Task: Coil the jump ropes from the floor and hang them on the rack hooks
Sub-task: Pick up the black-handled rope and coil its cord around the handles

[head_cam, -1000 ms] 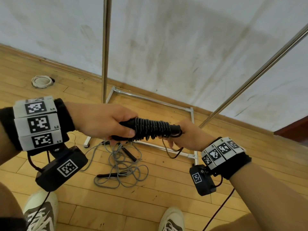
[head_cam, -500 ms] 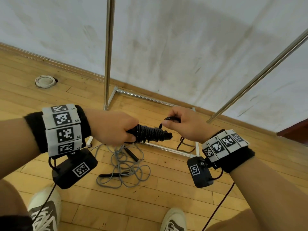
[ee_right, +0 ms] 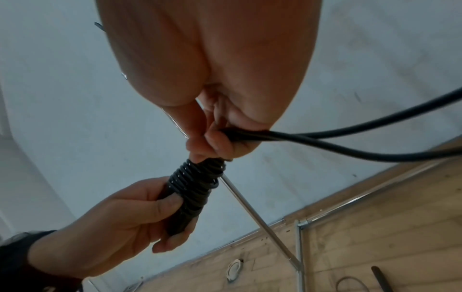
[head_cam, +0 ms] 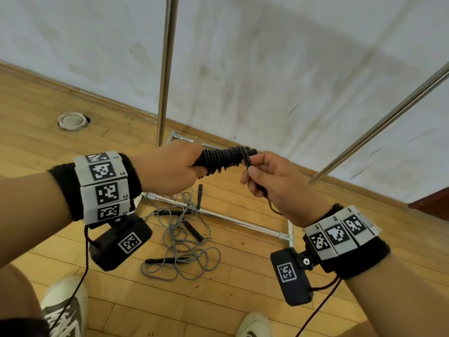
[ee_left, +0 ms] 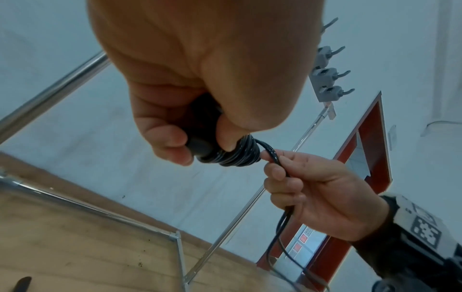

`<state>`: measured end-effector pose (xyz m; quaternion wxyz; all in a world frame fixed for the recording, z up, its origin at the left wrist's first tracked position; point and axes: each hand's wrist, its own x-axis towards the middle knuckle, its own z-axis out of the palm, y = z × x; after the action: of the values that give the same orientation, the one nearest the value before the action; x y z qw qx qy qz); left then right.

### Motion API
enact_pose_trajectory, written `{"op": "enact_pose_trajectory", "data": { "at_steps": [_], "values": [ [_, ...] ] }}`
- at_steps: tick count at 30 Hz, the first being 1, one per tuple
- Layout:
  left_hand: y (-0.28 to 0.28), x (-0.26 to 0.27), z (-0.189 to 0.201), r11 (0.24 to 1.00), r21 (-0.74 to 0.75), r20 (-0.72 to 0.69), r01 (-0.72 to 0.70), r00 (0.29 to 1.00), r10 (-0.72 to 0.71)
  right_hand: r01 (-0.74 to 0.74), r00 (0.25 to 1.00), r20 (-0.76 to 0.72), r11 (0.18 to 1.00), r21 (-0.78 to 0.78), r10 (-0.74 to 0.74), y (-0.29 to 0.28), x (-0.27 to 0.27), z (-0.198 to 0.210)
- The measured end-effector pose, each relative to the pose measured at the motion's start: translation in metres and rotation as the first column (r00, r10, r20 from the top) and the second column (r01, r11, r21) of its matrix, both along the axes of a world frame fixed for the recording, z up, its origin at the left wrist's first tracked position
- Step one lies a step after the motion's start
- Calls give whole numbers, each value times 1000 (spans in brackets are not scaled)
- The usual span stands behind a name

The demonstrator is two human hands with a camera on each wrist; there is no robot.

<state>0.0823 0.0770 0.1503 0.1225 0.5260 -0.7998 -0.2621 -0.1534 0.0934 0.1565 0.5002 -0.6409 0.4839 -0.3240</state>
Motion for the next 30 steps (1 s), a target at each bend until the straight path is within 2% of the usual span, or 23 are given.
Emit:
{"op": "enact_pose_trajectory", "data": {
  "at_steps": [4, 10, 15, 18, 21, 25, 30],
  "values": [
    [2, 3, 3, 999, 45, -117, 8, 993, -3, 8, 998, 55, 999, 32, -9, 6, -2, 0],
    [8, 5, 8, 985, 148, -294, 89, 955, -42, 9, 996, -91, 999, 39, -5, 12, -10, -7],
    [14, 7, 12, 964, 197, -331, 177, 938, -105, -90, 996, -15, 992, 87, 91, 13, -16, -18],
    [19, 7, 16, 947, 217, -343, 237, 927, -153, -137, 989, -39, 987, 83, 141, 13, -22, -23],
    [22, 9, 18, 935, 232, -358, 266, 918, -173, -107, 977, -181, 993, 58, 116, 11, -27, -25],
    [25, 9, 18, 917, 263, -306, 299, 927, -215, -161, 904, -402, 987, 0, 148, 6, -32, -33],
    [25, 12, 18, 902, 305, -310, 305, 928, -208, -232, 876, -437, 973, -9, 204, 6, -29, -41]
  ]
}}
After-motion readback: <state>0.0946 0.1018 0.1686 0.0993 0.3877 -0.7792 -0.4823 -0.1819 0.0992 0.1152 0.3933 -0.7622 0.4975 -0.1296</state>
